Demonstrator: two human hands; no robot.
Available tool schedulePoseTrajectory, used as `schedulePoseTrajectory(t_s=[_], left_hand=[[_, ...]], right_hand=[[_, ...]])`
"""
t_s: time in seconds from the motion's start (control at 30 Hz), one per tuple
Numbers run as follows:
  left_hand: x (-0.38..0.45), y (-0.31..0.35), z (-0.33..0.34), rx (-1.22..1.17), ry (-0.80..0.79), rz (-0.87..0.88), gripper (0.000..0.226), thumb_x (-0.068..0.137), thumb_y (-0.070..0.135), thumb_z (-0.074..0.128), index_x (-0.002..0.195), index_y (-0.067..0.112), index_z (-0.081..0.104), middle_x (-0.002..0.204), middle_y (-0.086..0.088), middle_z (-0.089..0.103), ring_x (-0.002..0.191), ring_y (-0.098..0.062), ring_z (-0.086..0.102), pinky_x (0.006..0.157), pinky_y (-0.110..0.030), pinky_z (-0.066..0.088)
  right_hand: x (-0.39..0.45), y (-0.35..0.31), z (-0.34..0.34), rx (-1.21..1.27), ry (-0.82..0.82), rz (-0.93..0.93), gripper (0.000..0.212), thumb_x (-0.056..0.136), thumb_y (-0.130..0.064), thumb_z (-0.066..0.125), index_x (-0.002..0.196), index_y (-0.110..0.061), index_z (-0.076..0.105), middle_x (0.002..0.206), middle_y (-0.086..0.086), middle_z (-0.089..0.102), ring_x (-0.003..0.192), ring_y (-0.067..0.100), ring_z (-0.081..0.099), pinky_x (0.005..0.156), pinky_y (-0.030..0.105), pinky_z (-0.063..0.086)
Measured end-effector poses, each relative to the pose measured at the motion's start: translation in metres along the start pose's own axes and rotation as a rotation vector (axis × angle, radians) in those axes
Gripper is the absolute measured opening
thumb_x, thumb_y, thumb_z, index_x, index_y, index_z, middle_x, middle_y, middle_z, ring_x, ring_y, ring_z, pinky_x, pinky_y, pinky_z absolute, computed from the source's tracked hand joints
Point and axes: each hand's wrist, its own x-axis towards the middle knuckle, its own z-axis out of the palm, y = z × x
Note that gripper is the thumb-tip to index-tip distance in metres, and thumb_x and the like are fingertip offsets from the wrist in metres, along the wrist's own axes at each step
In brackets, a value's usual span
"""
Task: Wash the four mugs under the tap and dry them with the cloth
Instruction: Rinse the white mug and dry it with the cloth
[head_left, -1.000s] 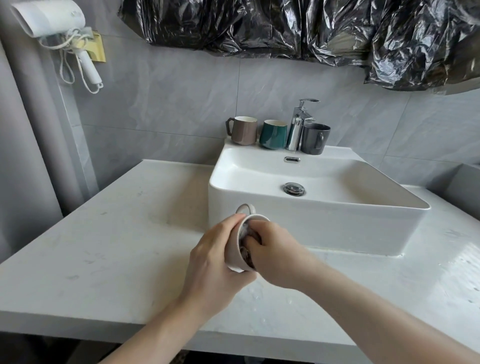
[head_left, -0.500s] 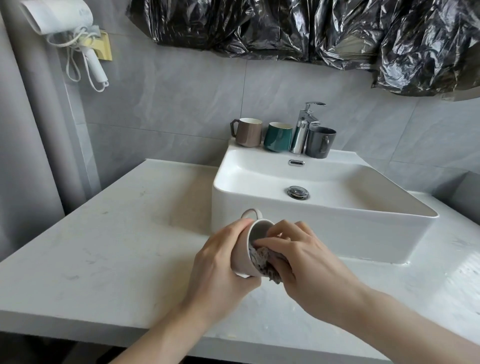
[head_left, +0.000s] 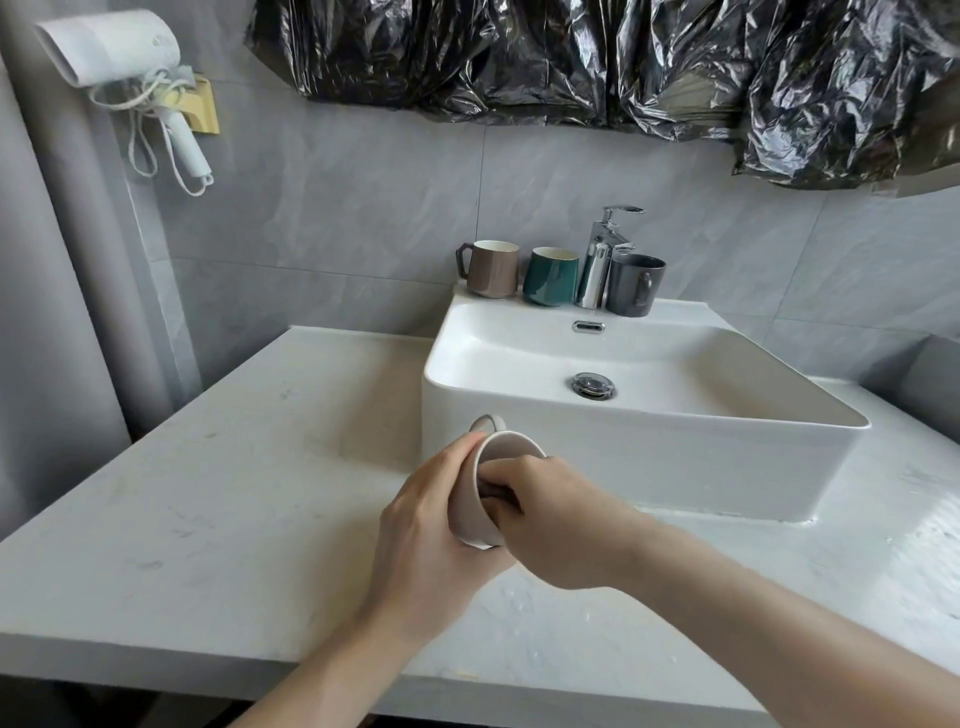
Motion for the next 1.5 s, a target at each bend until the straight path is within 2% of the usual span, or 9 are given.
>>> schedulePoseTrajectory(t_s=[0.17,0.4,0.67,0.77,0.9,1.03,1.2,1.37,1.5], left_hand=[[-0.001,-0.003,0.001,0.053,0.012,0.022,0.092,0.057,0.021,0.092,0.141,0.036,0.058,0.141,0.034,0.06,0.124,0.014,0.056,0.097,-0.007,0.044],[-0.002,-0.003,0.003,0.064,0.018,0.033,0.095,0.053,0.023,0.096,0.14,0.035,0.06,0.138,0.029,0.063,0.119,0.01,0.059,0.097,-0.009,0.046],[0.0,-0.006,0.004,0.056,0.013,0.06,0.098,0.052,0.012,0.095,0.143,0.03,0.062,0.144,0.029,0.061,0.126,0.004,0.061,0.101,-0.019,0.05],[0.001,-0.009,0.002,0.069,0.027,0.07,0.098,0.053,0.011,0.093,0.144,0.027,0.062,0.144,0.028,0.061,0.126,0.0,0.062,0.101,-0.023,0.052],[0.0,-0.009,0.004,0.068,0.033,0.071,0.099,0.054,0.014,0.098,0.144,0.027,0.061,0.144,0.028,0.061,0.126,-0.001,0.061,0.101,-0.02,0.049],[0.002,-0.009,0.002,0.058,0.042,0.08,0.097,0.055,0.014,0.095,0.146,0.025,0.059,0.148,0.027,0.058,0.129,-0.004,0.06,0.102,-0.022,0.05],[0.002,-0.006,0.001,0.054,0.039,0.086,0.099,0.052,0.015,0.096,0.144,0.028,0.06,0.144,0.025,0.062,0.128,-0.001,0.058,0.101,-0.021,0.05],[0.002,-0.006,0.001,0.028,0.029,0.08,0.102,0.051,0.014,0.097,0.145,0.028,0.059,0.149,0.029,0.056,0.132,0.0,0.058,0.105,-0.02,0.048],[0.003,-0.003,0.001,0.006,0.02,0.068,0.103,0.051,0.014,0.099,0.145,0.03,0.059,0.148,0.03,0.057,0.132,-0.002,0.059,0.105,-0.026,0.05]], right_hand=[[-0.023,0.01,-0.012,-0.068,0.063,-0.101,0.028,0.089,-0.003,0.046,0.07,-0.022,0.039,0.066,-0.001,0.044,0.068,0.021,0.041,0.059,0.037,0.036],[-0.037,0.032,-0.015,-0.28,0.237,-0.082,0.032,0.089,-0.01,0.058,0.115,-0.024,0.072,0.093,-0.008,0.071,0.096,0.023,0.056,0.074,0.032,0.048],[0.007,0.009,0.012,0.048,0.248,0.086,0.029,0.091,-0.01,0.05,0.067,-0.026,0.043,0.06,-0.006,0.046,0.059,0.015,0.041,0.054,0.026,0.032],[0.013,0.005,0.002,0.137,0.081,0.134,0.032,0.095,-0.013,0.048,0.067,-0.026,0.044,0.065,-0.01,0.047,0.06,0.011,0.042,0.051,0.017,0.035],[0.002,0.004,-0.005,0.104,0.021,0.04,0.016,0.096,-0.013,0.045,0.08,-0.01,0.048,0.071,-0.004,0.045,0.065,0.014,0.036,0.06,0.031,0.034],[-0.023,0.011,-0.013,0.084,0.123,-0.024,0.018,0.096,-0.008,0.047,0.088,-0.019,0.059,0.068,-0.003,0.053,0.064,0.017,0.044,0.06,0.031,0.038],[-0.05,0.029,-0.004,-0.045,0.272,-0.102,0.041,0.095,-0.006,0.051,0.118,-0.038,0.062,0.093,-0.043,0.056,0.093,0.006,0.052,0.076,0.016,0.044],[-0.054,0.046,0.022,0.077,0.613,-0.03,0.05,0.094,0.0,0.059,0.118,-0.043,0.065,0.1,-0.041,0.06,0.094,0.004,0.058,0.076,0.006,0.041],[-0.041,0.046,0.029,0.412,0.755,0.145,0.048,0.099,-0.001,0.055,0.108,-0.047,0.07,0.093,-0.018,0.074,0.081,0.009,0.068,0.063,0.013,0.048]])
